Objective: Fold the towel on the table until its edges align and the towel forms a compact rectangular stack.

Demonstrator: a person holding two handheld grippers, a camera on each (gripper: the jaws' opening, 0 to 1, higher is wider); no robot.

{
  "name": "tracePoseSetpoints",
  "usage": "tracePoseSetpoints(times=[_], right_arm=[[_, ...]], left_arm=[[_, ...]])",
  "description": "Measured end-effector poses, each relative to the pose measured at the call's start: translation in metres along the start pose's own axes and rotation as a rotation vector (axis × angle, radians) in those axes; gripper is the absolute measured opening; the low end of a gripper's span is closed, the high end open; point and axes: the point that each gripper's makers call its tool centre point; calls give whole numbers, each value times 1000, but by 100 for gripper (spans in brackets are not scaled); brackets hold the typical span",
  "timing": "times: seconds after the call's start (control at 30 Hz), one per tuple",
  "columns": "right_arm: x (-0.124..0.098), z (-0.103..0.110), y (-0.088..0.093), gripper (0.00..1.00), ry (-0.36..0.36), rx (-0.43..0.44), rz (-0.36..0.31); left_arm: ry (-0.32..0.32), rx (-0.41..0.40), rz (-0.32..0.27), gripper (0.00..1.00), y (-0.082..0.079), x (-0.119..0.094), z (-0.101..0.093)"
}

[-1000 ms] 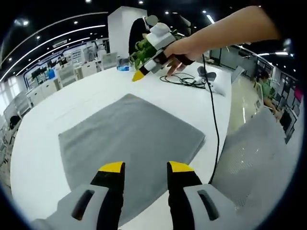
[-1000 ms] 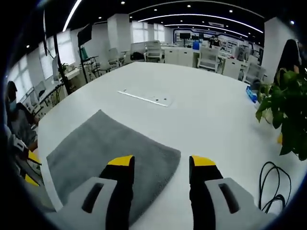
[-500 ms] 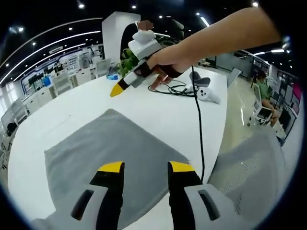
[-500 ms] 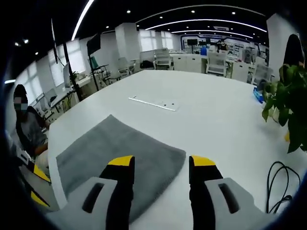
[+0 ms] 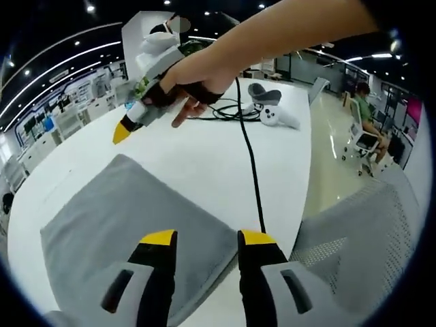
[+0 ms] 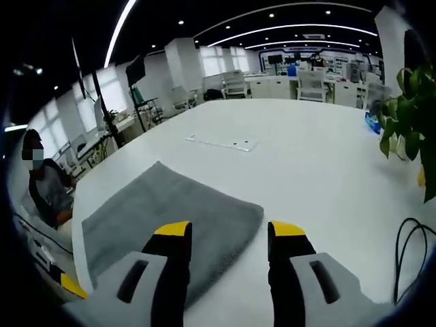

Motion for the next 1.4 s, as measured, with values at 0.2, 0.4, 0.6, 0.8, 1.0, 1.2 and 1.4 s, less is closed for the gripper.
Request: tracePoseSetpoints(times=[0.2,0.4,0.6,0.8,1.0,1.2,1.4], right_arm=[[10,1,3,44,-21,6,18],[17,3,10,43,-35,8,30],[25,0,10,44,-43,7,33],[34,-7,8,43,-32,23,27],[46,-9,10,40,-12,30,28],[56,-16,12,37,30,11,37],[68,-31,8,33,76,53,36]], left_arm=[[16,12,9,35,2,9,-5],[48,24,25,34,7,18,-15],[83,46,37,29,6,26,-25],[102,70,60,28,11,34,-32],[101,86,93,27,20,38,-32],[115,116,117,25,22,36,-36],[117,85,116,22,21,37,-33]])
Point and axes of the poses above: the point that each gripper's makers call its tool centre point, and the gripper's own axes: x roughly forward along the fingers, z roughly to its left, y roughly out of its underside, and after that the axes turned 15 degrees about x, right-handed
